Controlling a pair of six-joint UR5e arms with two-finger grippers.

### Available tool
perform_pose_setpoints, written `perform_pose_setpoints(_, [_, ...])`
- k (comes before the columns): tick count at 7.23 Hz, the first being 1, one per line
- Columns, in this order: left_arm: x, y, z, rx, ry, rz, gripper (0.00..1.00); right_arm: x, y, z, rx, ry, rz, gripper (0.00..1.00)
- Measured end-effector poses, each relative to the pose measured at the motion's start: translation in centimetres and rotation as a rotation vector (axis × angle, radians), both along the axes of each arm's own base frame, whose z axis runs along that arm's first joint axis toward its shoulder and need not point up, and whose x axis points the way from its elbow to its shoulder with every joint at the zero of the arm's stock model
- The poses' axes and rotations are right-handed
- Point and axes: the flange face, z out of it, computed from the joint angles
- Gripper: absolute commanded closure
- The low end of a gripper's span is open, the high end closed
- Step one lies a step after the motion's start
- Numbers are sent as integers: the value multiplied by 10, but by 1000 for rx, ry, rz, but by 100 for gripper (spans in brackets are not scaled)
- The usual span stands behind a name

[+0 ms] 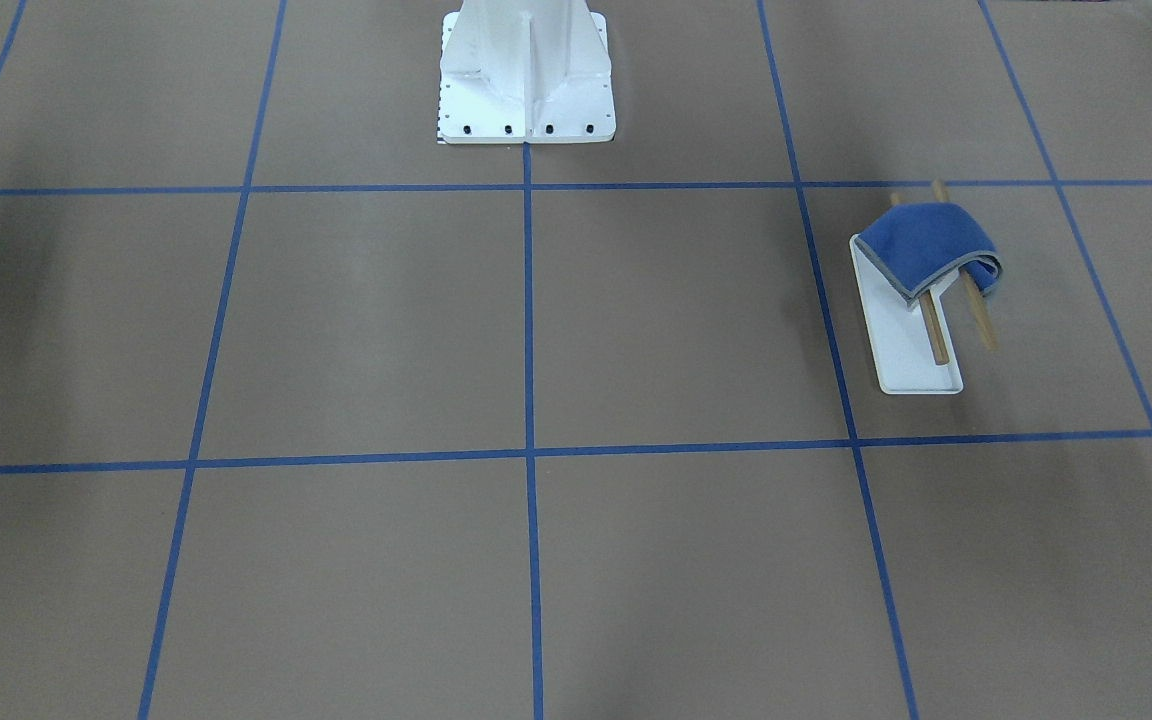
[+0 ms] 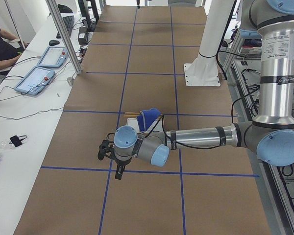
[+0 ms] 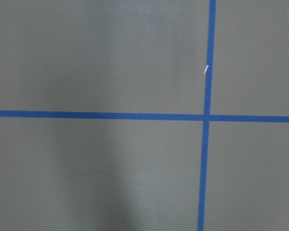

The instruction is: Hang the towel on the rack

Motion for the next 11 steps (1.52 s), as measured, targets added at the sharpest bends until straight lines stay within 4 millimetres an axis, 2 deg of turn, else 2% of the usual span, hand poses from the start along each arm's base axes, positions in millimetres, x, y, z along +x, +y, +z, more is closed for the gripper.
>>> perform_pose_setpoints(1, [-2, -2, 5, -14, -3, 1, 2, 27, 18, 31, -2, -24, -13, 0])
perform_pose_setpoints(2, [-4, -10, 0, -37, -4, -9, 2, 46, 33, 57, 4, -39, -29, 0])
perform_pose_setpoints(4, [-12, -35, -31, -103, -7, -30, 2, 61, 52, 83, -9, -50, -36, 0])
perform_pose_setpoints(5, [-14, -38, -40, -127, -8, -32, 2, 63, 59, 91, -21, -50, -34, 0])
perform_pose_setpoints(7, [-16, -36, -43, -144, -7, -33, 2, 65, 65, 102, -42, -49, -30, 0])
perform_pose_setpoints(11, [-16, -36, -46, -148, -6, -39, 2, 66, 65, 106, -50, -48, -29, 0])
